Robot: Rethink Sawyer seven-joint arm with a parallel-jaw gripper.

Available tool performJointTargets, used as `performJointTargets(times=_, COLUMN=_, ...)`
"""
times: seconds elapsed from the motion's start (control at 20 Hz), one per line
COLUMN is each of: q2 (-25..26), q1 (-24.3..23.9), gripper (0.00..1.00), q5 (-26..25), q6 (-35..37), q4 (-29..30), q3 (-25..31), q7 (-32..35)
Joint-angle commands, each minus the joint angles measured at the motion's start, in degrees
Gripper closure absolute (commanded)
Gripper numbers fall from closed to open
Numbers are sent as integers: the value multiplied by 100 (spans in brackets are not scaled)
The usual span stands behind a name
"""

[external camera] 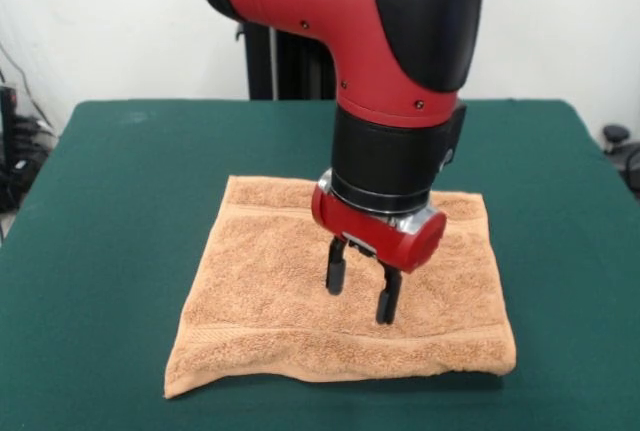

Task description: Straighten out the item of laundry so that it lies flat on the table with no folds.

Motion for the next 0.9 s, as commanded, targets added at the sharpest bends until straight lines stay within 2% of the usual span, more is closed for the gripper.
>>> performJointTargets(times=0.05, q2=-345, q1=-27, gripper=0, q5=-508, q6=-361, q4=1564, q3=897, q7=155)
performJointTargets(times=0.3, q2=-693, q1=-410, gripper=0, q5=-838, q6=-649, q4=2267, q3=1257, q7=-193)
performJointTargets(times=0.55, q2=-983, q1=-969, gripper=0, q5=-1403, q6=-946, q4=2872, q3=1604, q7=-483)
performJointTargets(times=0.9, q2=-1025, q1=-1555, gripper=0, q5=-2271, q6=-1320, q4=3142, q3=1942, q7=-411)
